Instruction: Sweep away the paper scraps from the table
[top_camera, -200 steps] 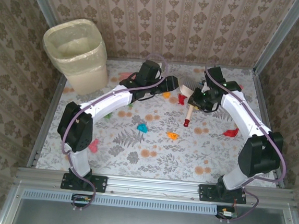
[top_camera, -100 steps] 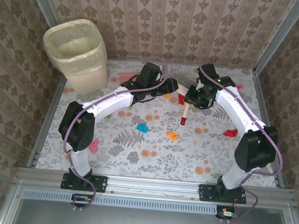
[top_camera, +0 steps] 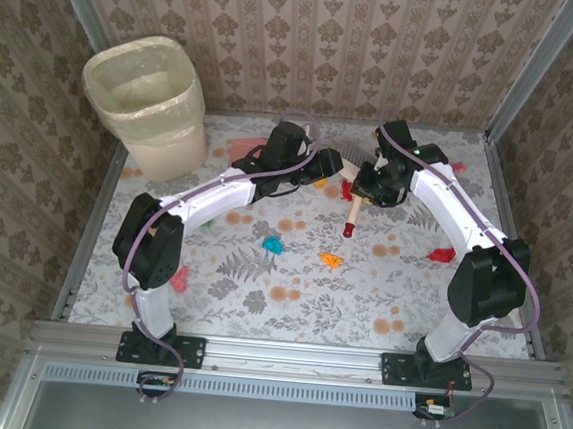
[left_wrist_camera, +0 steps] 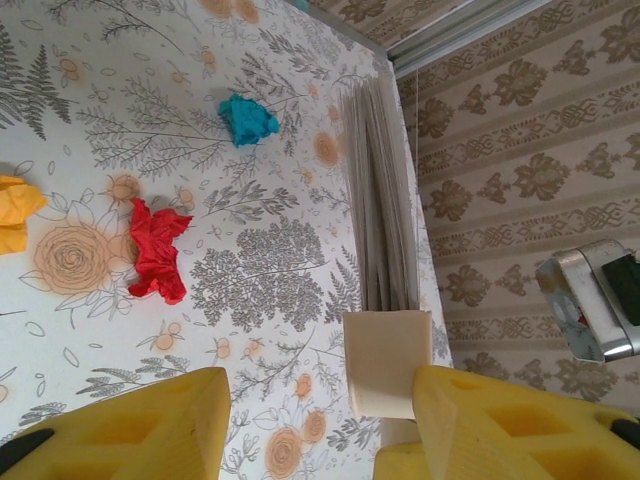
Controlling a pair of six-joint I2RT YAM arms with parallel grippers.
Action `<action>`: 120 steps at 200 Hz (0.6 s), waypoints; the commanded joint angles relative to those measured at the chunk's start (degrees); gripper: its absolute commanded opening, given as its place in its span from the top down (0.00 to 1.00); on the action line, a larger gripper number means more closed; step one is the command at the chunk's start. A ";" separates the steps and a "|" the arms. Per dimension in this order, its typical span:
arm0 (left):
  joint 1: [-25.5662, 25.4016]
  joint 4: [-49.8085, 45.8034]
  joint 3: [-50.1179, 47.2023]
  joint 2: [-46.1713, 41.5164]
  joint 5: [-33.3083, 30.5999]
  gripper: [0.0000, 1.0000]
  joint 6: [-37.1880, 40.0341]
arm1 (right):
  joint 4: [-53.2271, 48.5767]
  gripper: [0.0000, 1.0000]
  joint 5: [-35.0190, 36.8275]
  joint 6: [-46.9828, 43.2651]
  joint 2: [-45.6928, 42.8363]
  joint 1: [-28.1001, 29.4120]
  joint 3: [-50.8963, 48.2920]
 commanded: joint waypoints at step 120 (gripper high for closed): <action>-0.24 7.62 -3.34 0.59 3.39 0.41 -4.34 | 0.57 1.00 -0.07 0.72 -0.24 0.99 1.49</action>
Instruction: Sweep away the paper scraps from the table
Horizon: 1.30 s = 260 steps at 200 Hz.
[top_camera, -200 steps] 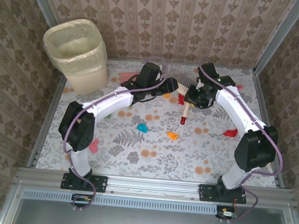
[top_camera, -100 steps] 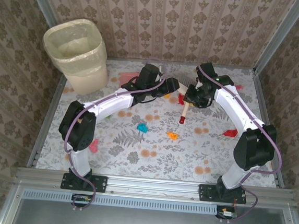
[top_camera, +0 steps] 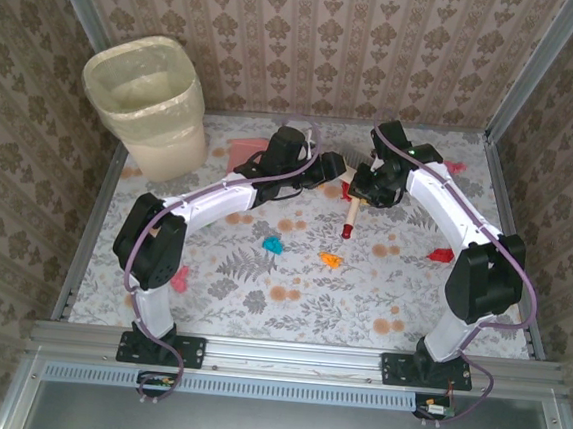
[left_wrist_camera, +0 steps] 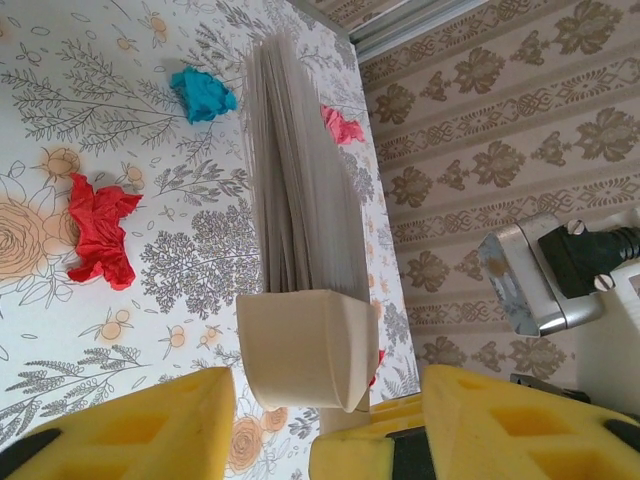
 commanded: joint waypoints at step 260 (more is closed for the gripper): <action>0.25 4.90 -9.26 -10.35 -11.29 1.00 -12.44 | 22.46 0.31 -3.22 -0.73 -19.76 3.01 -16.92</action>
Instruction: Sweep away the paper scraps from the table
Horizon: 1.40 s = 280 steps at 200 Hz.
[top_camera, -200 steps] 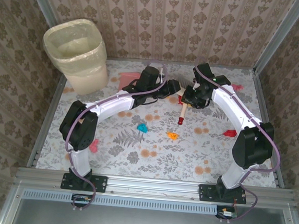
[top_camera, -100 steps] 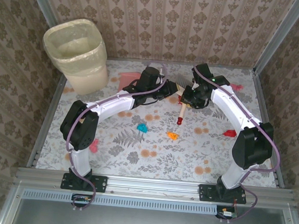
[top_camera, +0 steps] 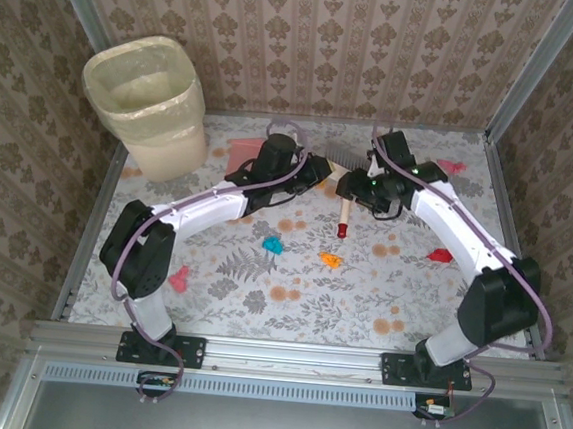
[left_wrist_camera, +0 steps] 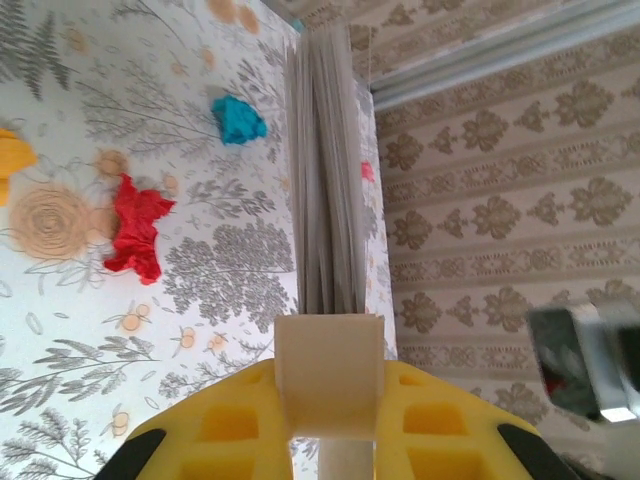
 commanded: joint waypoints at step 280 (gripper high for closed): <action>11.49 -16.58 -18.20 -33.35 -27.56 1.00 -32.62 | 43.26 0.38 7.71 -5.84 -9.26 21.49 -17.01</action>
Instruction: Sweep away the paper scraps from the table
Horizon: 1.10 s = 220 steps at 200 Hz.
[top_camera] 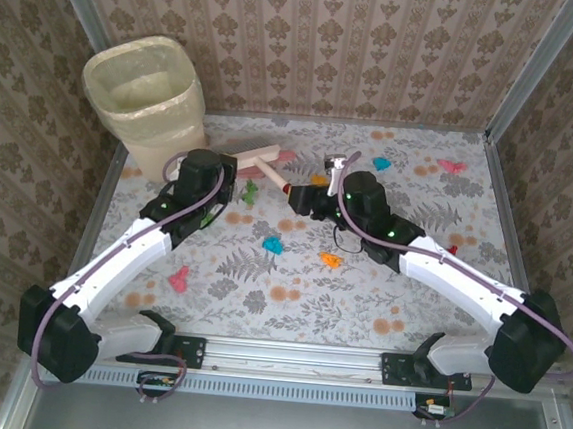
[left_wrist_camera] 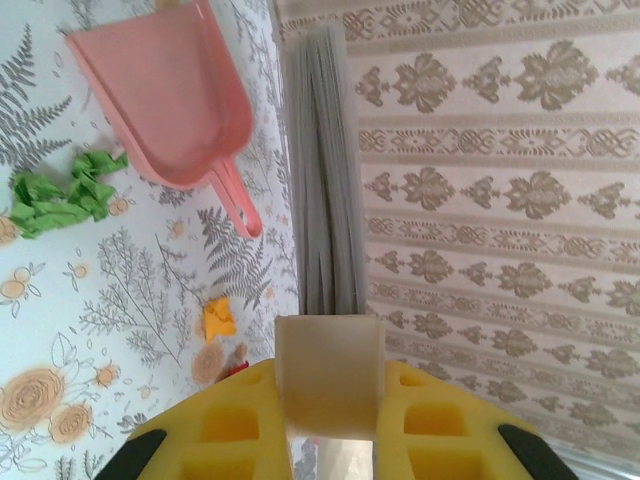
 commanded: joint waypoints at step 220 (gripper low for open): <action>0.94 1.00 0.76 2.10 1.23 1.00 -1.39 | -0.89 0.70 1.08 0.97 13.12 1.39 10.73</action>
